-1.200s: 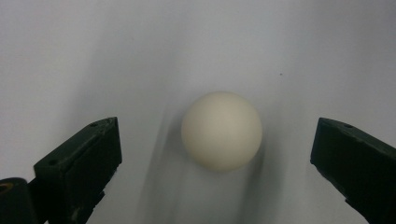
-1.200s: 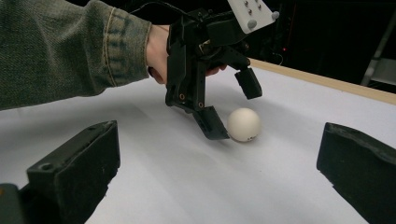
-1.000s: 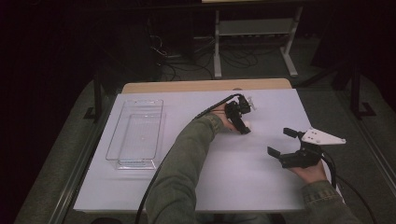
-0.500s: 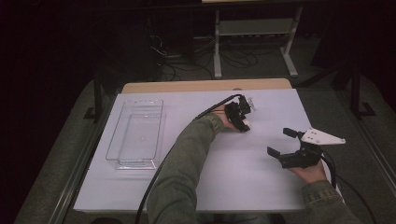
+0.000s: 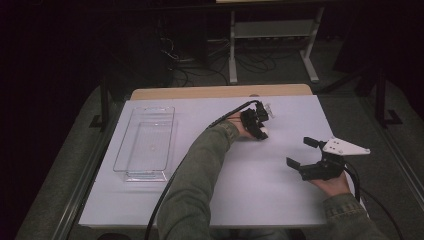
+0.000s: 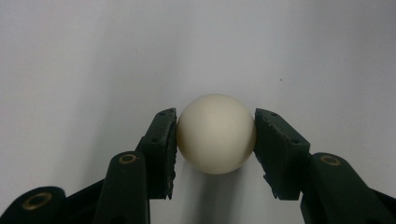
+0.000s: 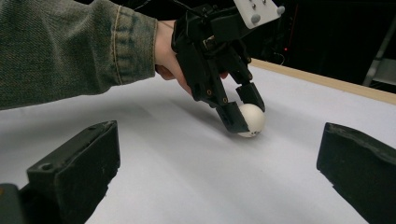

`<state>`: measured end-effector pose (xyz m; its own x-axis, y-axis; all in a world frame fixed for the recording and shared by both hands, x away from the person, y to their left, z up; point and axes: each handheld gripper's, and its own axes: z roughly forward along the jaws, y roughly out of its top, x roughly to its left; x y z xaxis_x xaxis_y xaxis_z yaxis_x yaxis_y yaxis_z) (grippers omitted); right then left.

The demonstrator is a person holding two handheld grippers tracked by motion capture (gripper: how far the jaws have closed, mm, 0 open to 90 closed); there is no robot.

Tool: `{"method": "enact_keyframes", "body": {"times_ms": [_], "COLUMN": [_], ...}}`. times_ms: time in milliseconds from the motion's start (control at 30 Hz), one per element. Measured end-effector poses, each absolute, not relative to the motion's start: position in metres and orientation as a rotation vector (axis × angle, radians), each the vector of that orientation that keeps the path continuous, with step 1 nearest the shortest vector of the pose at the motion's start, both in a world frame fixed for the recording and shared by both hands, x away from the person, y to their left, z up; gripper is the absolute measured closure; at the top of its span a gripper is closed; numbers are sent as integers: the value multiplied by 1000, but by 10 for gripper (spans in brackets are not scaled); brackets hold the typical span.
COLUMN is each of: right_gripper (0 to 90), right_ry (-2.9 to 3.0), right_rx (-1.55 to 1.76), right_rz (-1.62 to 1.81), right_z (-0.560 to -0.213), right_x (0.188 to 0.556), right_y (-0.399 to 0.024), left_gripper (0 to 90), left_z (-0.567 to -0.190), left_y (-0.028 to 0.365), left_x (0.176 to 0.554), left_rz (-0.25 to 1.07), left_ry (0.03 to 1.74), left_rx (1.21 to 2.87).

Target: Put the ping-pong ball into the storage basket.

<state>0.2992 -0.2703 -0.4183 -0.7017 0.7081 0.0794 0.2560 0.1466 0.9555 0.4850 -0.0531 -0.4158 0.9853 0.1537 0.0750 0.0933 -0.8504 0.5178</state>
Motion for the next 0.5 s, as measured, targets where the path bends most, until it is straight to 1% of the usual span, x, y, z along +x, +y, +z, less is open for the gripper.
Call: {"method": "enact_keyframes", "body": {"times_ms": [500], "right_gripper": [0], "right_ry": [2033], "right_rx": [917], "right_rz": [1570], "right_z": [-418], "right_x": [298], "right_y": [-270], "left_gripper": [506], "left_z": [-394], "left_y": [-45], "left_x": [479], "left_rz": [181], "left_ry": [151], "left_rx": [2581]}}
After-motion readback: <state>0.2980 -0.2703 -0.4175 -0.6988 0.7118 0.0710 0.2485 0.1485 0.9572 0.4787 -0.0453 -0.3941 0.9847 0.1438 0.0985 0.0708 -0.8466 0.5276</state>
